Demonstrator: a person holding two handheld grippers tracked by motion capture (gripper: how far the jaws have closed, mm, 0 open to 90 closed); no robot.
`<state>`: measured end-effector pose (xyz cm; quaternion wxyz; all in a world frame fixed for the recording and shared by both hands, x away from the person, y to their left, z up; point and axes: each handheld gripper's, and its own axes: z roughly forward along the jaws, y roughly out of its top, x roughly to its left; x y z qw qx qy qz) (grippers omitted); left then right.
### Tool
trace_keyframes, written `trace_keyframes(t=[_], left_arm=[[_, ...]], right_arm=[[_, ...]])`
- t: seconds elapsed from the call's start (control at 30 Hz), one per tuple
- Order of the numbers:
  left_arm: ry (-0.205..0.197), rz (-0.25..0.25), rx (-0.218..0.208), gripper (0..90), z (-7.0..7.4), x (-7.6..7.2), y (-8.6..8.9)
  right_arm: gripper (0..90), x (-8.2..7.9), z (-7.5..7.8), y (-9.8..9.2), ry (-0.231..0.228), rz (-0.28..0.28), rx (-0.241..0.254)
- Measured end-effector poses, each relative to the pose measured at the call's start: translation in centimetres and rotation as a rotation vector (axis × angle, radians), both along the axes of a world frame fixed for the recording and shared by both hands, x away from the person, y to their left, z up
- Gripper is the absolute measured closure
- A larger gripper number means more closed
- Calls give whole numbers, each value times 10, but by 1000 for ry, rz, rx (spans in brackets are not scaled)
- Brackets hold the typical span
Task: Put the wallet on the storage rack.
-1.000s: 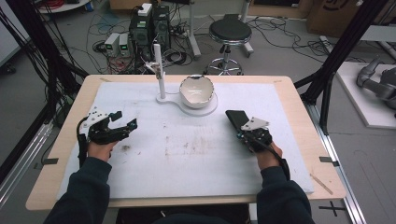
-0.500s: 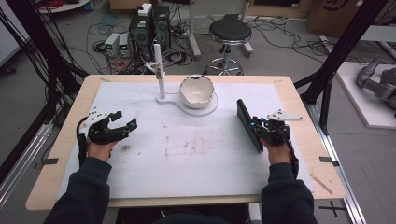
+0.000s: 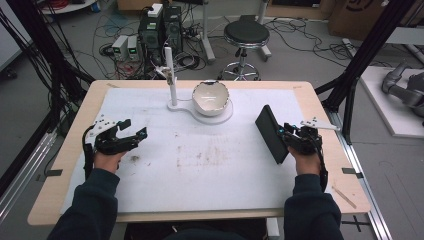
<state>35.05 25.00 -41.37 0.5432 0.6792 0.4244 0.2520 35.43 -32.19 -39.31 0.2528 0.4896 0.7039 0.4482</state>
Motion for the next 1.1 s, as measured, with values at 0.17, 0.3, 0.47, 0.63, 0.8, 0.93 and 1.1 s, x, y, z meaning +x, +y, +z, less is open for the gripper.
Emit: trace_keyframes(t=[0.17,0.3,0.47,0.63,0.8,0.93,1.1], left_arm=[[1,2,0,243,0,0,0],[0,1,-4,246,0,0,0],[1,-2,-2,249,0,0,0],[0,-2,-5,253,0,0,0],[3,1,-12,257,0,0,1],[1,3,-11,258,0,0,2],[0,2,-10,257,0,0,1]], right_arm=[[476,0,-1,4,-1,-1,-10],[405,2,-6,11,31,53,-24],[646,-3,-3,14,-9,30,-76],[570,-3,-4,9,-7,2,-65],[469,3,-10,14,34,47,-81],[568,6,-19,19,94,80,-117],[511,6,-24,18,99,73,-135]])
